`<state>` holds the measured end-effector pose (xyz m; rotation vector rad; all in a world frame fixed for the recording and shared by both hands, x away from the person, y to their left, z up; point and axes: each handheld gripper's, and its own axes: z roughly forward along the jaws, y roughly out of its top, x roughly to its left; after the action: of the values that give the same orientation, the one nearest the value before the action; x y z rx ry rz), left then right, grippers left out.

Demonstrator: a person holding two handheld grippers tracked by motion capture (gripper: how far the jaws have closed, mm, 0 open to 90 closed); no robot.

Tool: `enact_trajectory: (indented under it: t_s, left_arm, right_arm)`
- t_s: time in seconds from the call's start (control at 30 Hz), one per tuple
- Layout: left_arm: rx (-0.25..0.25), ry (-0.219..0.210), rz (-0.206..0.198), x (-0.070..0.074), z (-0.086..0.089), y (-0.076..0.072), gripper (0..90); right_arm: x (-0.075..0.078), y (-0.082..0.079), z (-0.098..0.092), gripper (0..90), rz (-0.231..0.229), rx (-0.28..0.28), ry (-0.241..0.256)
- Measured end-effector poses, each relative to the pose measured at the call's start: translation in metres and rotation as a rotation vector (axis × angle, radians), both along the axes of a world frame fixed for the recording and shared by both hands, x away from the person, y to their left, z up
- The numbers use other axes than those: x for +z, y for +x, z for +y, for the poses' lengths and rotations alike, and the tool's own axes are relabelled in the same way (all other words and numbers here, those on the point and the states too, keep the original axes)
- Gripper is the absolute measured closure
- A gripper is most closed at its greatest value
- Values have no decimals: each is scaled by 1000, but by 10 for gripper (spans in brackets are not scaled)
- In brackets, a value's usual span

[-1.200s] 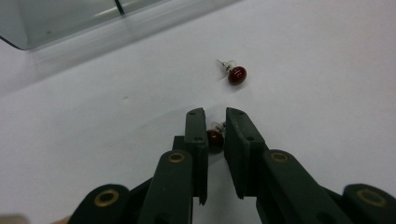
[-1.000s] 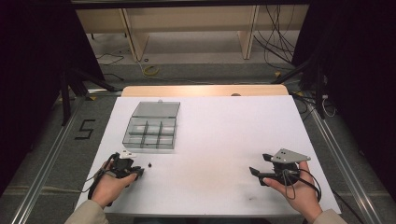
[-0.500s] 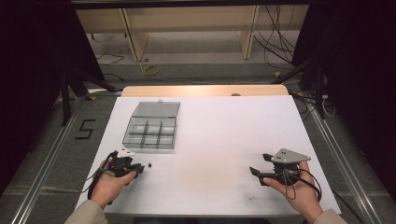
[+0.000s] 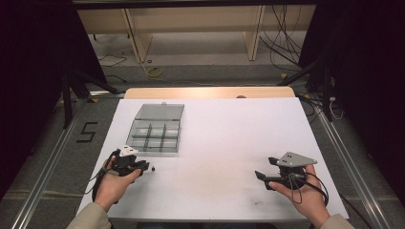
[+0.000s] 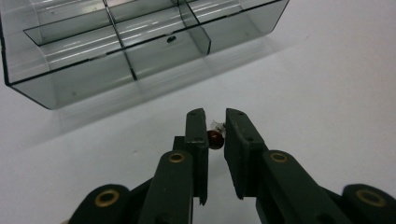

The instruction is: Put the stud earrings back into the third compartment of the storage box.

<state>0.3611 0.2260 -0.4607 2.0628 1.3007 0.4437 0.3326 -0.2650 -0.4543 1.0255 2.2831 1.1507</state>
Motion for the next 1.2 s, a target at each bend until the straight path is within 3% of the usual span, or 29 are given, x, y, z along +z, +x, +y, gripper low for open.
enact_trajectory:
  t_s: [0.4,1.2]
  left_arm:
    - [5,-11,-45,9,-10,15,789]
    - [14,-16,-84,20,-21,35,788]
  right_arm:
    - [-1,0,0,283,8,0,1]
    - [-1,1,0,285,12,3,-1]
